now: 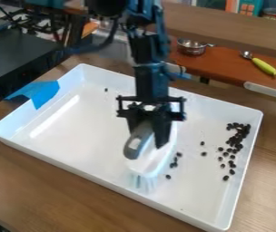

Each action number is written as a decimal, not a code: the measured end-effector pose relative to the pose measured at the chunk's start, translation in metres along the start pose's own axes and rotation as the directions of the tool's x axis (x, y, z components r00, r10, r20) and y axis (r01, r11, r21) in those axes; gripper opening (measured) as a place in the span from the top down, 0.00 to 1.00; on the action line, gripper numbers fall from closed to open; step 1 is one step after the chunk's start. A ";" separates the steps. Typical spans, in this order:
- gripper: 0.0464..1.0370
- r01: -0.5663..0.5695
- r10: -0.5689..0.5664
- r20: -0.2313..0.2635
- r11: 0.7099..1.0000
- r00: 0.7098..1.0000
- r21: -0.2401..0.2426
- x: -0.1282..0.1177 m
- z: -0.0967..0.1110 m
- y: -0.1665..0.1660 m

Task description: Sweep into pile

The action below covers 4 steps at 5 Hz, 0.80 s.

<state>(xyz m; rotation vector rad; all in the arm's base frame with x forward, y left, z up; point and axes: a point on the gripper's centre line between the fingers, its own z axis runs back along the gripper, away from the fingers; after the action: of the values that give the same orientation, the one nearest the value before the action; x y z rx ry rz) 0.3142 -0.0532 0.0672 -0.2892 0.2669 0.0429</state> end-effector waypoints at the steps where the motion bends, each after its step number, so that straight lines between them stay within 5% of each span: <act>1: 0.55 -0.058 0.056 -0.020 0.996 0.998 -0.066 0.013 -0.002 -0.024; 3: 0.55 -0.149 0.135 -0.080 0.965 0.988 -0.214 0.030 0.013 -0.060; 4: 0.55 -0.161 0.139 -0.096 0.946 0.986 -0.282 0.023 0.040 -0.052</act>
<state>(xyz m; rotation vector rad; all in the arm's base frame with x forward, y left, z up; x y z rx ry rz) 0.3507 -0.0917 0.1128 -0.5623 0.3581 0.2241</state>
